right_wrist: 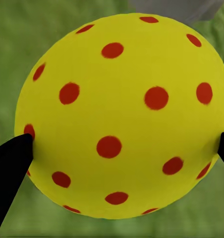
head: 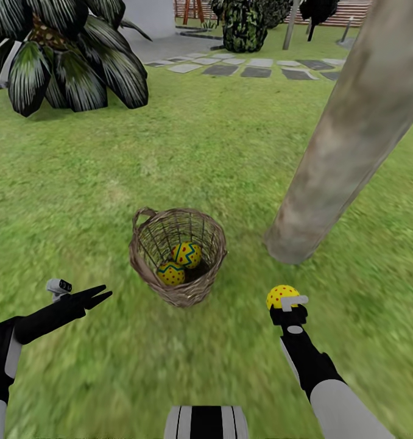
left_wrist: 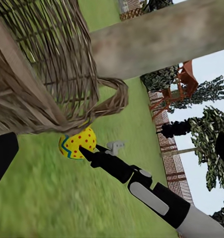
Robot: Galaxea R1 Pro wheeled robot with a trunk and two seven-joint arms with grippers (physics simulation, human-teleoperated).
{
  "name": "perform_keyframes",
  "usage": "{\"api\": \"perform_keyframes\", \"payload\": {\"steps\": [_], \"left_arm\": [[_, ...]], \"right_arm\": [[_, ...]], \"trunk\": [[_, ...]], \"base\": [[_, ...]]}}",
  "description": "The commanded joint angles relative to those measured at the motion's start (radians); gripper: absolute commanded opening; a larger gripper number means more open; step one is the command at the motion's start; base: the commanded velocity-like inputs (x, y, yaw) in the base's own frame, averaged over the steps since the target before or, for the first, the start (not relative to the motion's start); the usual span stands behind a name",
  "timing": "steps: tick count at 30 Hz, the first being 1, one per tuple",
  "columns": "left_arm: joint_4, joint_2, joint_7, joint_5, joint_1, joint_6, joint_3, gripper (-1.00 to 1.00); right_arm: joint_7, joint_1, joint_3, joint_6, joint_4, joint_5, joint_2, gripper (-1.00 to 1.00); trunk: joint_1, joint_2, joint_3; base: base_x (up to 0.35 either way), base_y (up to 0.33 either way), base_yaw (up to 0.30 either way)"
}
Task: Take the three Easter eggs out of the wicker basket on the lawn in the garden, then place them on the lawn next to a single tree (choose any tree) so that all three eggs are next to the same tree and none are left in the basket.
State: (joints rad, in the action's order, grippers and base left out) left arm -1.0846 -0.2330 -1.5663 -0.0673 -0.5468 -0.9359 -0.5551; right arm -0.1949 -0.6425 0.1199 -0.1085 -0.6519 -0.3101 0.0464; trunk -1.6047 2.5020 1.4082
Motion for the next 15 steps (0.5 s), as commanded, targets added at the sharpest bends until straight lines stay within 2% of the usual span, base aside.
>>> {"api": "perform_keyframes", "payload": {"steps": [1,15], "left_arm": [[0.000,0.000,-0.005,0.001,0.000,-0.011,0.000,1.00],[0.001,0.000,-0.005,0.001,0.000,-0.011,0.000,1.00]], "right_arm": [[0.000,0.000,0.004,-0.005,-0.002,-0.010,0.001,-1.00],[0.003,0.000,0.003,-0.007,-0.003,-0.012,0.003,-1.00]], "trunk": [[0.000,0.001,0.005],[-0.007,0.004,0.059]], "base": [[0.000,0.000,0.000],[0.000,0.000,0.000]]}}
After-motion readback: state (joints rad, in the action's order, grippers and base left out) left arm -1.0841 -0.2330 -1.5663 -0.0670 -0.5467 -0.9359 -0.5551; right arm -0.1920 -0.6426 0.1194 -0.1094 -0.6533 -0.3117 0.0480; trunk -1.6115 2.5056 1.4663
